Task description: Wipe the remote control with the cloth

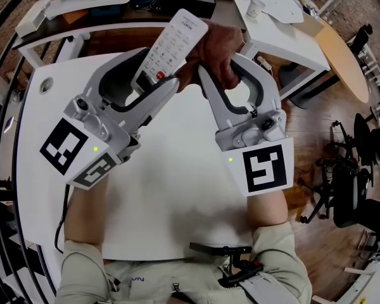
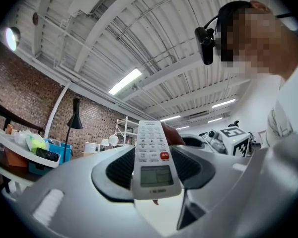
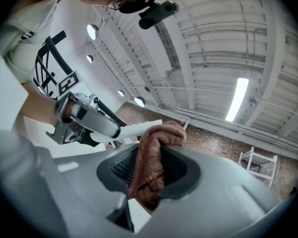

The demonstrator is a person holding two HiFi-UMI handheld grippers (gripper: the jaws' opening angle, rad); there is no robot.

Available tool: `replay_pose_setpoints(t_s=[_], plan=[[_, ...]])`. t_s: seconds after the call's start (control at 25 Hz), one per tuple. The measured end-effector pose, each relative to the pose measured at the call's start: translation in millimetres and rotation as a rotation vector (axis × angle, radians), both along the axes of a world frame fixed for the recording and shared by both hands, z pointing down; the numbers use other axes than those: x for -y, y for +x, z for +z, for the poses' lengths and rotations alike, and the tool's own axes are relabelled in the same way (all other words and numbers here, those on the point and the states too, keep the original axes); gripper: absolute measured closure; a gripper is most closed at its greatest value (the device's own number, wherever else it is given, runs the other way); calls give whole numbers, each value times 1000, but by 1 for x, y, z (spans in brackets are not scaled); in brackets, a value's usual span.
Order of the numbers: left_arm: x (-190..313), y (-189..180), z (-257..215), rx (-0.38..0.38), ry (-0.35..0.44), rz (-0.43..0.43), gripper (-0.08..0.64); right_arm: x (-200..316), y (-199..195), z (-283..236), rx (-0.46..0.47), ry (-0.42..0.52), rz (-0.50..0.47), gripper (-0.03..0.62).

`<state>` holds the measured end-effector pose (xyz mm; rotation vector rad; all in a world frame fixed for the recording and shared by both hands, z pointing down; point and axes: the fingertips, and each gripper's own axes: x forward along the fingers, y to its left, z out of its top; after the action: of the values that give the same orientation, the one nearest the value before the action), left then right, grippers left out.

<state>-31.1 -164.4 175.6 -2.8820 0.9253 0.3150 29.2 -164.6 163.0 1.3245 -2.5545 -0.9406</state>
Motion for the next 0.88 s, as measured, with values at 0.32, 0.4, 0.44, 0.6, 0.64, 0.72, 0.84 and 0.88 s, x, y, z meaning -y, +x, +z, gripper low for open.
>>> replay_pose_setpoints(t_s=[0.32,0.4,0.44,0.6,0.64,0.72,0.84,0.88], plan=[[1,5,6,131,90,-95,316,-3,-1,0,-57,58,56,488],[4,3,6,149,98,-124,316,-3,-6,6,-97,56,63,488],[5,2,7,158,101,-139,316,-3,-8,10,-123,55,66,488],[10,-1,7,179,93,-203,316,-5,-21,26,-236,53,53,488],[10,0,6,173,83,-217,316,-5,-25,30,-260,55,45,488],[11,-1,6,170,79,-238,316,-7,-32,36,-298,63,31,488],[14,-1,9,182,88,-258,316,-7,-37,41,-318,67,16,488],[14,-2,9,184,90,-263,316,-6,-36,41,-315,62,12,488]])
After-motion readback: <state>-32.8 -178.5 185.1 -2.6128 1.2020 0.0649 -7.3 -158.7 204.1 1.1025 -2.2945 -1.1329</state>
